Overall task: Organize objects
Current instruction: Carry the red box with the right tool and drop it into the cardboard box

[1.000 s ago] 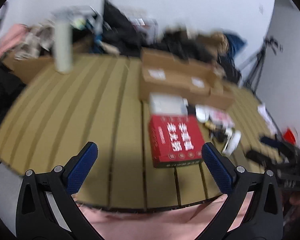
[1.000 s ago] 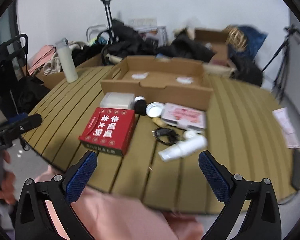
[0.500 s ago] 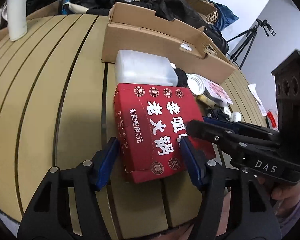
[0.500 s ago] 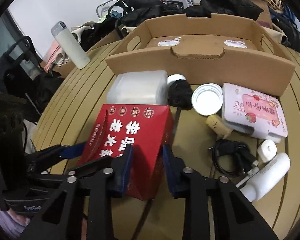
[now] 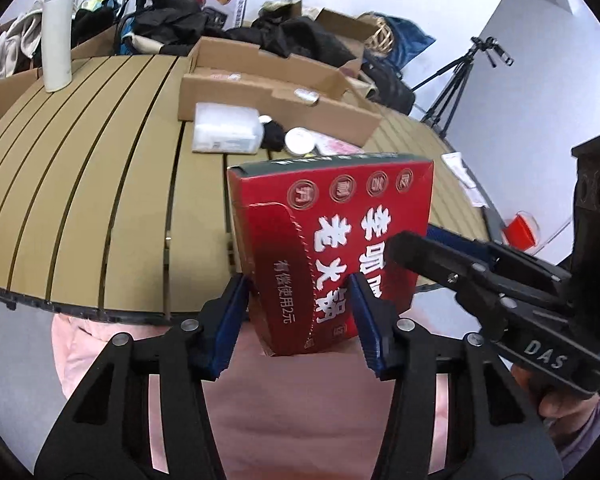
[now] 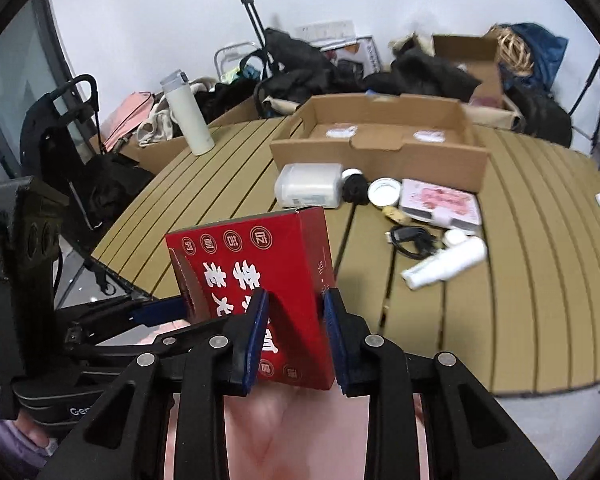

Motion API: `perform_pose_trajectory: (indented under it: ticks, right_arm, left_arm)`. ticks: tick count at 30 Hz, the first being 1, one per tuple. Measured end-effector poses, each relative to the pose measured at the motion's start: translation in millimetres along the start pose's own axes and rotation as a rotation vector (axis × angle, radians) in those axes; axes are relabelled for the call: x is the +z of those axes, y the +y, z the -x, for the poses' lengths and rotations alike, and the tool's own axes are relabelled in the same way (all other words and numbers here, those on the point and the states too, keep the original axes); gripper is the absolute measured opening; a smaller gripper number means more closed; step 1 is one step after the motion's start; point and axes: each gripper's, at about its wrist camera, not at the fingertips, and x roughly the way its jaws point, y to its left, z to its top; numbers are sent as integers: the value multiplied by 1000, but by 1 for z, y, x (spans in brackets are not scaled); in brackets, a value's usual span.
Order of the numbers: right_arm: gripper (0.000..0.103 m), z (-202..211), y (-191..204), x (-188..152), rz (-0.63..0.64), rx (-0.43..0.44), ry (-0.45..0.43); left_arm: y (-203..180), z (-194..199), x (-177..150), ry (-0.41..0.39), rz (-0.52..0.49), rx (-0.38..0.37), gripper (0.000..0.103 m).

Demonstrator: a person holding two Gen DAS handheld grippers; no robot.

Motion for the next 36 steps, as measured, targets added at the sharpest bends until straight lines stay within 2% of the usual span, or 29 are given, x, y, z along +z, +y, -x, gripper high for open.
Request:
perform_pose_trajectory:
  ticks: [5,8,10,14,18,19,21,26,28,29,31,32,33,34,35,36]
  right_arm:
    - [31,19,-2,8,-1,-7,-47]
    - [31,26,-2,36,24,-8,-87]
    - [31,24,-6,63,31,-8,-109]
    - [31,0,-20,132,45,-20,-119]
    - [31,-51,-42,202,21,13,-72]
    - [31,-71,-48,218,10,-2,-50]
    - [31,-112,-57,244,16,-26,-2]
    - [31,-216,-94,283,-37,-40,130]
    - [31,-260,-114,286,-129,7,219]
    - [31,-276,-122,286,-168,28,243]
    - [31,-307,-136,283,-243,71,304]
    - [31,-315,-140,283,-271,88,321]
    - [31,-318,-143,281,-287,116,322]
    - [31,-318,-143,280,-292,145,311]
    - [31,-314,-143,280,-283,143,305]
    - [31,-306,-140,281,-256,105,296]
  left_arm:
    - [-7,23,20,-88,-12,-17,42]
    - [-5,33,54,-151,-18,-43,42]
    - [0,30,86,-174,-10,-80,42]
    - [17,3,165,-151,7,-113,42]
    - [41,-50,231,-76,43,-82,42]
    - [51,-66,245,-48,60,-87,42]
    - [68,-105,273,20,73,-46,42]
    - [105,-194,310,170,98,68,39]
    - [120,-219,318,220,134,126,39]
    - [125,-226,322,216,144,149,39]
    - [128,-229,326,192,121,172,48]
    - [127,-225,327,173,115,156,57]
    - [126,-218,328,144,120,132,72]
    - [125,-209,328,112,126,121,81]
    - [123,-199,328,86,125,127,93]
    - [121,-190,329,59,117,134,94]
